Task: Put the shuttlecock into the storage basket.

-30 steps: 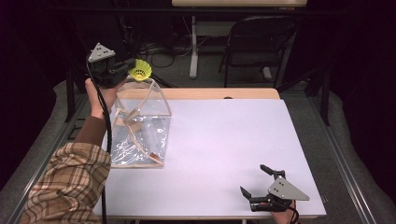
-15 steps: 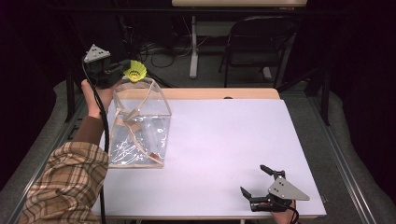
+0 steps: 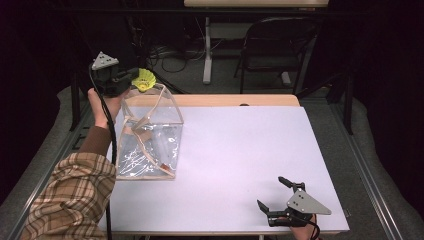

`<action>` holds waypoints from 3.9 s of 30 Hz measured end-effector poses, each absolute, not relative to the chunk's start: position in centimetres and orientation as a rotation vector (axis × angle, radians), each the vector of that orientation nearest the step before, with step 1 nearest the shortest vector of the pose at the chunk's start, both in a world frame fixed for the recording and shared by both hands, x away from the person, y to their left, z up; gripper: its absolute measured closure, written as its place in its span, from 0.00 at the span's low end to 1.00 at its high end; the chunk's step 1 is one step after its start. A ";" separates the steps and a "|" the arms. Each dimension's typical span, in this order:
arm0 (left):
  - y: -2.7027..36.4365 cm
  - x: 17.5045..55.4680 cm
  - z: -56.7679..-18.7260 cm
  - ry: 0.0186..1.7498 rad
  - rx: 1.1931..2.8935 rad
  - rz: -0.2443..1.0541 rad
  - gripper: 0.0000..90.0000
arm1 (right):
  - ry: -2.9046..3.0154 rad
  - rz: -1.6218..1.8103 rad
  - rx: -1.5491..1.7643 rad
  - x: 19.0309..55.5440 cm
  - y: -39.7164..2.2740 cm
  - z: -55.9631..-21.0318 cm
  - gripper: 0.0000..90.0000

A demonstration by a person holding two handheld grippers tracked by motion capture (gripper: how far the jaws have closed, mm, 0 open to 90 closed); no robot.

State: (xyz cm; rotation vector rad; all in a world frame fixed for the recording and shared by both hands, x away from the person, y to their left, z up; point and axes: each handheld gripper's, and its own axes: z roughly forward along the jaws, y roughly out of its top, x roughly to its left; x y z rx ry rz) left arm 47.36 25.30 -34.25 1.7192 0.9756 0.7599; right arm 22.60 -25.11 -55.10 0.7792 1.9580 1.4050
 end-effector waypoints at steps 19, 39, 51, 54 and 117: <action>25.7 47.7 -36.0 1.011 1.717 0.738 1.00 | 1.957 1.405 0.777 22.6 -25.1 -55.1 0.02; 25.9 48.2 -37.3 1.042 1.731 0.722 1.00 | 1.958 1.406 0.774 22.6 -25.1 -55.1 0.02; 26.2 48.5 -38.2 1.071 1.725 0.706 1.00 | 1.949 1.407 0.771 22.5 -25.2 -55.0 0.02; 26.2 48.7 -38.5 1.075 1.734 0.703 1.00 | 1.952 1.406 0.767 22.5 -25.1 -55.0 0.02; 26.1 50.6 -42.6 1.193 1.819 0.654 1.00 | 1.953 1.416 0.779 22.6 -25.3 -55.1 0.02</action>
